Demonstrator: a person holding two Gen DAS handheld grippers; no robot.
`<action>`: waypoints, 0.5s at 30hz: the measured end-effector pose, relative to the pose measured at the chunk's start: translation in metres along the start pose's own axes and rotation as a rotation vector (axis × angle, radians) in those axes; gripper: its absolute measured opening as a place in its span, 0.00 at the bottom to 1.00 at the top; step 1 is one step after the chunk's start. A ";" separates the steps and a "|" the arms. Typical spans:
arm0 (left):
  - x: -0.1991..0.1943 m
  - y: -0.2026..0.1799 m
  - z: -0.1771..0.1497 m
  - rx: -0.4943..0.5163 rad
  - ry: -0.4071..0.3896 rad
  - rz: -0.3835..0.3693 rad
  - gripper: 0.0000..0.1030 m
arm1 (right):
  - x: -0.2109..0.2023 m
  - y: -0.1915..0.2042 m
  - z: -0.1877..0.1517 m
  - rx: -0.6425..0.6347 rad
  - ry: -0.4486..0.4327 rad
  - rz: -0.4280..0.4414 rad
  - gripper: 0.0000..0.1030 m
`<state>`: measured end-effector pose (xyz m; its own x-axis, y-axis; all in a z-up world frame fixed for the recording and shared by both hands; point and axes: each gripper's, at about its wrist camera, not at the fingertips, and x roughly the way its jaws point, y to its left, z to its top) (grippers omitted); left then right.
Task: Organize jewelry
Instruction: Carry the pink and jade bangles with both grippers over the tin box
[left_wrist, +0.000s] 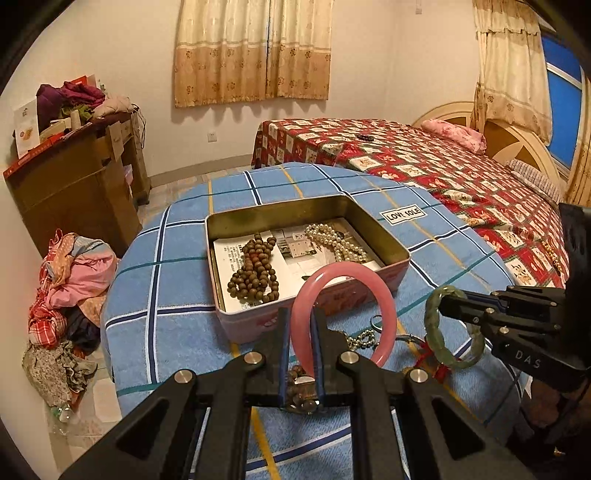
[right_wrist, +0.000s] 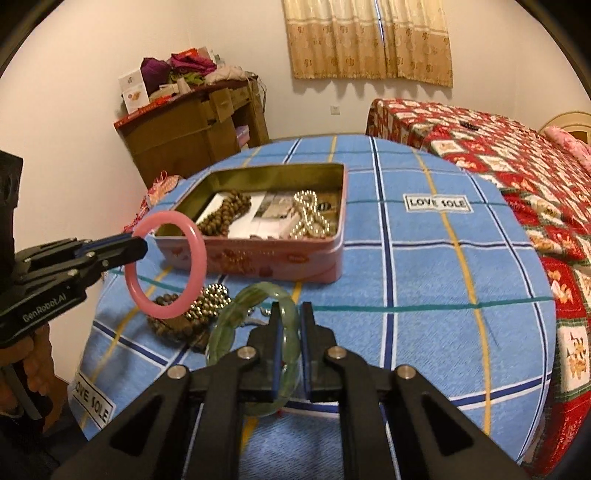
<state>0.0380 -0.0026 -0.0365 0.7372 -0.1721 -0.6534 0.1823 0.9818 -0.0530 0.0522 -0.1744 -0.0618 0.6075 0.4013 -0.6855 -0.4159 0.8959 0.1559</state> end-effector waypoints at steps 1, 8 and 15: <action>0.000 0.000 0.001 -0.003 -0.003 0.006 0.10 | -0.001 0.000 0.002 -0.001 -0.006 -0.002 0.10; -0.001 0.002 0.004 -0.008 -0.011 0.016 0.10 | -0.002 0.003 0.010 -0.016 -0.028 -0.013 0.10; -0.001 0.004 0.004 -0.008 -0.012 0.016 0.10 | -0.002 0.004 0.016 -0.024 -0.039 -0.018 0.10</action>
<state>0.0408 0.0016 -0.0327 0.7479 -0.1574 -0.6449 0.1655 0.9850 -0.0485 0.0603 -0.1683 -0.0482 0.6409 0.3930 -0.6595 -0.4207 0.8983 0.1264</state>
